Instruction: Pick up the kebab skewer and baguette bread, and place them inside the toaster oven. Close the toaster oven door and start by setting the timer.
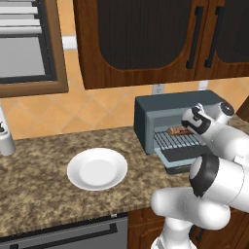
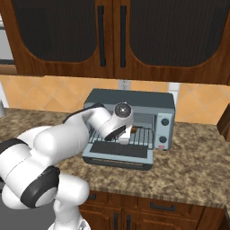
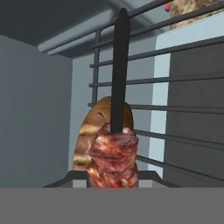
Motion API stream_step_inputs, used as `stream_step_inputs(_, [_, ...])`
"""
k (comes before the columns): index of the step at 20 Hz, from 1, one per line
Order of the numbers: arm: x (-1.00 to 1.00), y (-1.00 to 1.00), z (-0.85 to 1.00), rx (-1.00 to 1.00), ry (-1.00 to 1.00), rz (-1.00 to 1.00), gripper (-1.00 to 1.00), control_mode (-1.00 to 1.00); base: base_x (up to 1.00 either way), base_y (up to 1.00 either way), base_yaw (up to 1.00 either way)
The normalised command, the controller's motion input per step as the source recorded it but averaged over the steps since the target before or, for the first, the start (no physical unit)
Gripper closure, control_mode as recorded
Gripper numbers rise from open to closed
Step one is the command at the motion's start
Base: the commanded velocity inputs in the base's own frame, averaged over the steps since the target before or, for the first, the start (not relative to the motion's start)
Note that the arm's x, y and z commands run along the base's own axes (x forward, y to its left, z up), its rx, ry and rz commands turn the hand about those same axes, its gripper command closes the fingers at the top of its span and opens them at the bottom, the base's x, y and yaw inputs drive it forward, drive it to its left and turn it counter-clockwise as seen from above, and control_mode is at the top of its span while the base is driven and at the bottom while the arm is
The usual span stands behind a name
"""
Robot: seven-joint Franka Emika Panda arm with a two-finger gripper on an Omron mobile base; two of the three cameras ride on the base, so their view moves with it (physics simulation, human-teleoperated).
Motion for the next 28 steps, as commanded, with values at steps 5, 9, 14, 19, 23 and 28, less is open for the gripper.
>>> stream_step_inputs(5, [0.12,0.0,-0.02,0.0,0.03,0.0,-1.0,-1.0,0.0,0.0,0.0])
stream_step_inputs(9, [0.0,0.0,0.0,0.0,0.02,0.0,-1.0,-1.0,0.0,0.0,0.0])
stream_step_inputs(14, [-0.02,0.0,0.0,0.0,0.0,0.0,-1.0,-1.0,0.0,0.0,0.0])
stream_step_inputs(19, [-0.15,-0.06,0.24,-0.02,0.03,-0.01,-1.0,-1.0,0.0,0.0,0.0])
stream_step_inputs(23, [-0.31,-0.29,0.31,-0.06,0.07,0.0,-1.0,-1.0,0.0,0.0,0.0])
stream_step_inputs(28, [-0.55,-0.19,0.1,-0.11,0.01,0.12,-1.0,-1.0,0.0,0.0,0.0])
